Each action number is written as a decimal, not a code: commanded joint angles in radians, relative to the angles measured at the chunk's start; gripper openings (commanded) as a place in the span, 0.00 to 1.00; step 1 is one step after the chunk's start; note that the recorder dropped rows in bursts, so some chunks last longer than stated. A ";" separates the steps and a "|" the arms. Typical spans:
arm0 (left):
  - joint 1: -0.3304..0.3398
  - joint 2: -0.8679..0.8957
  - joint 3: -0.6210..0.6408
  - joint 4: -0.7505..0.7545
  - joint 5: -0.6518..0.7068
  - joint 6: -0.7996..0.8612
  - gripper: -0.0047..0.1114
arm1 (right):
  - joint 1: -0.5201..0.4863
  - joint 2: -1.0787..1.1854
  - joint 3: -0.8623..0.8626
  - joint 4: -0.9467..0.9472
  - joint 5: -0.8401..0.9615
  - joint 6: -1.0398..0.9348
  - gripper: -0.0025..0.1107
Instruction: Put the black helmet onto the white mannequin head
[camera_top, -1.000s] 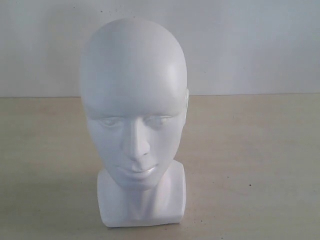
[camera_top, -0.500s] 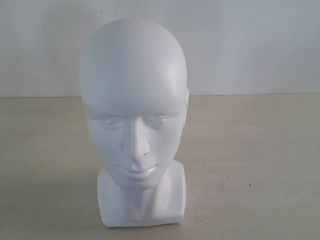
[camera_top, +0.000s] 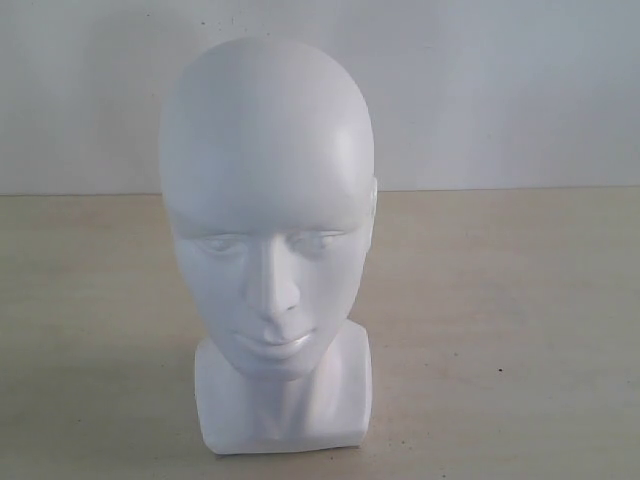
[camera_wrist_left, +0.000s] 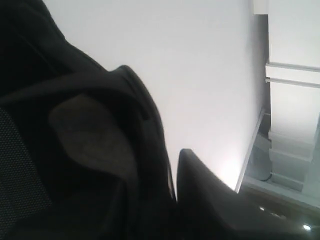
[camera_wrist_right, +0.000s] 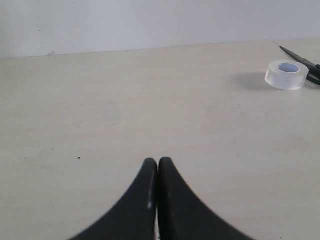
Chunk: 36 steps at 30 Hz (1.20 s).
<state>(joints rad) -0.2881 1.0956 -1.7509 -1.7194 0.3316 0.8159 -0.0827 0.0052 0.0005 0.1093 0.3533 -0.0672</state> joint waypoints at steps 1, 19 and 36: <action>-0.002 -0.010 -0.018 0.045 -0.026 -0.108 0.08 | 0.000 -0.005 -0.001 -0.008 -0.005 0.001 0.02; -0.002 -0.019 -0.018 -0.025 -0.067 -0.137 0.08 | 0.000 -0.005 -0.001 -0.008 -0.012 0.001 0.02; -0.002 -0.013 -0.018 0.577 -0.128 -0.885 0.08 | 0.000 -0.005 -0.001 -0.008 -0.012 0.001 0.02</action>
<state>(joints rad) -0.2881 1.0985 -1.7509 -1.2427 0.2696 0.0316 -0.0827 0.0052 0.0005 0.1093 0.3533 -0.0672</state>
